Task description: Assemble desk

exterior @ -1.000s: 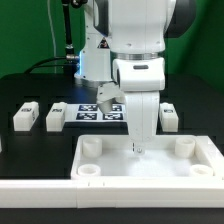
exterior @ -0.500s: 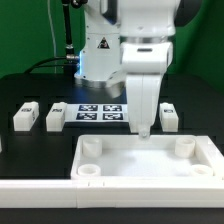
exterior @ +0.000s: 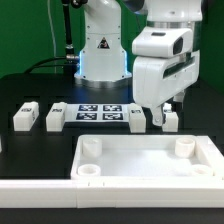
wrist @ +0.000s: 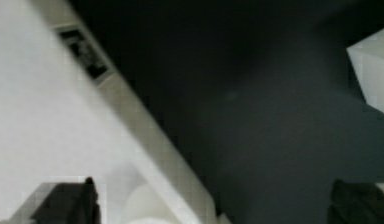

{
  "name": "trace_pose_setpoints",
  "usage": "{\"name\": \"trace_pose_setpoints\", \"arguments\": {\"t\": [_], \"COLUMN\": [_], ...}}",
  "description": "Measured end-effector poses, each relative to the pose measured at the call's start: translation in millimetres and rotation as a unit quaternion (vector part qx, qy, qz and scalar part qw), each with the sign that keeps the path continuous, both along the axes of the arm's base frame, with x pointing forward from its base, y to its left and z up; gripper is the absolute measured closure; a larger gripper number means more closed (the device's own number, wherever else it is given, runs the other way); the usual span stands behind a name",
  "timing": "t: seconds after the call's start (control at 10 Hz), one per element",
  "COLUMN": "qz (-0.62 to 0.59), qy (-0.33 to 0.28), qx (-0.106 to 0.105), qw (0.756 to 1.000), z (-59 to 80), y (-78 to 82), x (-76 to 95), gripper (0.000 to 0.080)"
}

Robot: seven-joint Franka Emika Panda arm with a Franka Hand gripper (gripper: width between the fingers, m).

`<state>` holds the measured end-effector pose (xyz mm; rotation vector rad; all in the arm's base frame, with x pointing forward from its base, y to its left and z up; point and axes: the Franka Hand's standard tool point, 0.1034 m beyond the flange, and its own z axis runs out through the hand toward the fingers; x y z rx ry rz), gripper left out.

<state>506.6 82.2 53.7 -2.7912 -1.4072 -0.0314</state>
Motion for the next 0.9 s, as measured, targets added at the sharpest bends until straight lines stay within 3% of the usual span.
{"name": "trace_pose_setpoints", "arguments": {"t": [0.3,0.7,0.9], "qz": [-0.108,-0.367,-0.375], "qy": [0.004,0.040,0.042], "qx": [0.004,0.003,0.007], "qw": [0.994,0.929,0.926], "z": [0.0,-2.9,-3.4], "y": [1.5,37.1,34.5], "x": [-0.4,-18.7,-17.7], "gripper": [0.0150,0.0150,0.0150]}}
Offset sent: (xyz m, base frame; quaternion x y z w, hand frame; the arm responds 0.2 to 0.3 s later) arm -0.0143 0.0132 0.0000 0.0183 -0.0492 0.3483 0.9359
